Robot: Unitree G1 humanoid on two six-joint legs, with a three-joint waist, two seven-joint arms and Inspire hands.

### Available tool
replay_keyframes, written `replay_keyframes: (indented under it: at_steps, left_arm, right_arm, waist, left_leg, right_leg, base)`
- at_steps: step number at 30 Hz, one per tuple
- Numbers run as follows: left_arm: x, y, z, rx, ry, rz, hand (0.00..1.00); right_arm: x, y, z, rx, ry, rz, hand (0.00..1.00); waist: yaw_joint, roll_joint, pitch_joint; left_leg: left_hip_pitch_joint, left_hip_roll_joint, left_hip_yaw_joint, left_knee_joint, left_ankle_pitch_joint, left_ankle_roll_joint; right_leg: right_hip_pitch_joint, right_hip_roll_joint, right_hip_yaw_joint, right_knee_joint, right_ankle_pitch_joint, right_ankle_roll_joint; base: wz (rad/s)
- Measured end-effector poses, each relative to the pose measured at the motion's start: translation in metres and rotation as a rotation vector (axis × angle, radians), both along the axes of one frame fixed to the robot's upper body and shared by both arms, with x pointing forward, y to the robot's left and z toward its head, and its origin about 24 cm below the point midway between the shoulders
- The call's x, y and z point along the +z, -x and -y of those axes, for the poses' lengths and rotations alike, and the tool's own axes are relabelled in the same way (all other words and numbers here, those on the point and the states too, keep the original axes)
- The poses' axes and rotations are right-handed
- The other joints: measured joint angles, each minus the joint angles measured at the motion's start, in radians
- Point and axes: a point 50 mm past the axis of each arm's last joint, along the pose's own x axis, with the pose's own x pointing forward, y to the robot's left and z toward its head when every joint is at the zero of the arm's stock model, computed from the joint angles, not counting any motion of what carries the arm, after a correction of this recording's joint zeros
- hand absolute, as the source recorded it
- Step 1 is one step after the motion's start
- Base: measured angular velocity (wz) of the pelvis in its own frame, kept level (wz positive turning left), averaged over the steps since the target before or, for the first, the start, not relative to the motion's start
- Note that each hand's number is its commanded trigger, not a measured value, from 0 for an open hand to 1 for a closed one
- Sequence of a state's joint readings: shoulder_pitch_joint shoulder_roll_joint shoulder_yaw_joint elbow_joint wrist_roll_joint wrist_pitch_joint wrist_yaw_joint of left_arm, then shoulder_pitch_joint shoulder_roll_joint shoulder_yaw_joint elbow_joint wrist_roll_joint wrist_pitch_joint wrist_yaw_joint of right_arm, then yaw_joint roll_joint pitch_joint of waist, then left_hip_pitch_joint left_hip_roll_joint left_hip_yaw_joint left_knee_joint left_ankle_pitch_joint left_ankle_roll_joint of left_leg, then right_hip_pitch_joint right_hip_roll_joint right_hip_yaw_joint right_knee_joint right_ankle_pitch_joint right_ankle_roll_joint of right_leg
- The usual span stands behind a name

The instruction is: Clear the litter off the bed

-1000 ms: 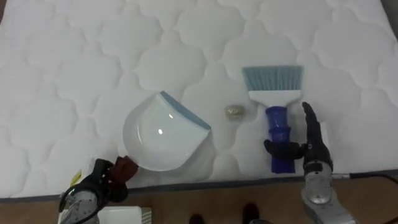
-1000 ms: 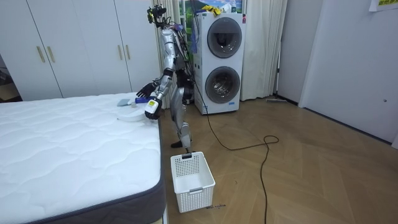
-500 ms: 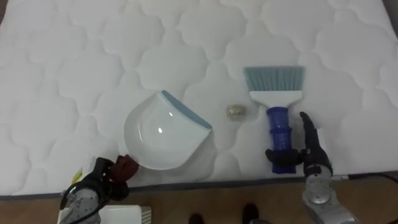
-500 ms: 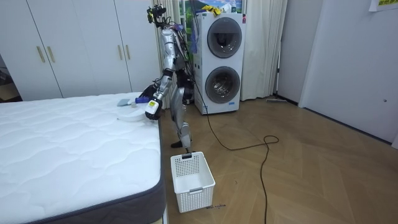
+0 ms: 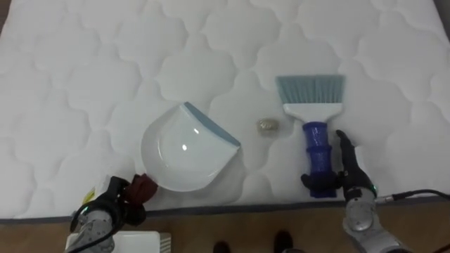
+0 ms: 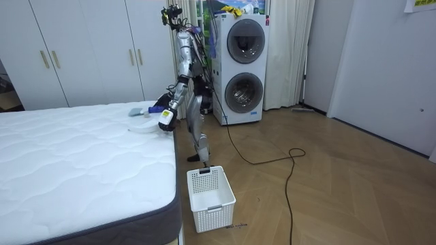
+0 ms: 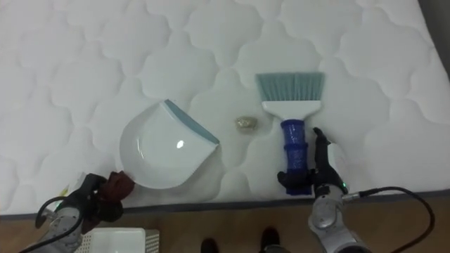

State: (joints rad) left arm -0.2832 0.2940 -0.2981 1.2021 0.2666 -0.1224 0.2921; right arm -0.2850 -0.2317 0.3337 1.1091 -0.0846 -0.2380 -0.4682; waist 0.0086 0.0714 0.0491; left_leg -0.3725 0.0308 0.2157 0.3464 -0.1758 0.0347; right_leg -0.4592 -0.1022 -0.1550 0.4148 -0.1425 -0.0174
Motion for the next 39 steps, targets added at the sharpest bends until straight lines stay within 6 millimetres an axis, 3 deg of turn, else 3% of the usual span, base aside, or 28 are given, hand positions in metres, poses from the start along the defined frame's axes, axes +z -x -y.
replay_keyframes:
  at_steps: [2, 3, 4, 5, 6, 10, 21, 39]
  left_arm:
    - [0.001, -0.001, 0.0, -0.001, 0.0, 0.002, 1.0]
    - [0.002, -0.003, 0.0, -0.001, -0.001, 0.006, 1.0]
    - [0.002, -0.003, 0.0, -0.001, -0.002, 0.007, 1.0]
    - [0.002, -0.004, 0.0, -0.001, -0.002, 0.007, 1.0]
    - [0.002, -0.004, 0.0, -0.001, -0.002, 0.008, 1.0]
    - [0.003, -0.006, 0.0, -0.002, -0.003, 0.011, 1.0]
    - [0.006, -0.011, 0.003, -0.025, -0.01, 0.022, 1.0]
    - [0.007, -0.012, 0.002, -0.024, -0.019, 0.028, 1.0]
  right_arm:
    - [0.0, -0.001, 0.001, -0.003, 0.004, -0.005, 0.0]
    - [0.0, -0.001, 0.001, -0.005, 0.005, -0.005, 0.31]
    - [0.0, -0.001, 0.001, -0.005, 0.006, -0.007, 0.56]
    - [0.0, -0.001, 0.001, -0.005, 0.006, -0.007, 0.96]
    - [-0.001, 0.0, 0.002, -0.006, 0.007, -0.01, 1.0]
    - [0.001, -0.002, 0.006, -0.024, 0.023, -0.009, 1.0]
    - [0.013, -0.012, 0.042, -0.199, 0.04, -0.033, 1.0]
    - [-0.004, 0.01, 0.047, -0.271, -0.043, -0.129, 1.0]
  waist:
    - [0.001, 0.001, 0.0004]
    - [0.003, 0.001, 0.0006]
    - [0.004, 0.001, 0.0006]
    - [0.007, 0.001, 0.0008]
    - [0.008, 0.001, 0.0009]
    - [0.011, -0.001, 0.0017]
    - [0.026, -0.011, 0.0076]
    - [0.017, -0.016, 0.0059]
  left_leg:
    - [-0.001, 0.0, -0.002, 0.0, 0.0, 0.0]
    - [-0.002, 0.0, -0.002, 0.0, 0.0, 0.0]
    - [-0.002, 0.0, -0.001, 0.0, 0.0, 0.0]
    - [-0.002, -0.001, -0.001, -0.001, 0.0, 0.0]
    - [-0.002, -0.001, -0.001, -0.001, -0.001, 0.001]
    - [-0.002, -0.001, -0.002, 0.0, -0.001, 0.002]
    - [-0.004, 0.004, -0.002, 0.0, -0.001, 0.001]
    - [-0.017, 0.008, 0.002, 0.025, -0.001, 0.001]
  right_leg:
    - [0.0, 0.0, -0.001, 0.0, 0.0, 0.0]
    - [0.001, 0.0, -0.002, 0.001, 0.001, 0.001]
    - [0.001, 0.0, -0.002, 0.001, 0.001, 0.001]
    - [0.001, 0.0, -0.002, 0.001, 0.001, 0.001]
    - [0.001, -0.001, -0.002, 0.001, 0.001, 0.002]
    - [0.003, -0.002, -0.005, 0.002, 0.002, 0.002]
    - [0.008, 0.0, -0.016, -0.004, 0.002, 0.001]
    - [0.014, 0.001, -0.022, -0.015, 0.004, 0.001]
  base:
    - [0.0]
    - [0.0]
    - [0.0]
    - [0.0]
    - [0.0]
    - [0.01]
    - [0.02]
    - [0.01]
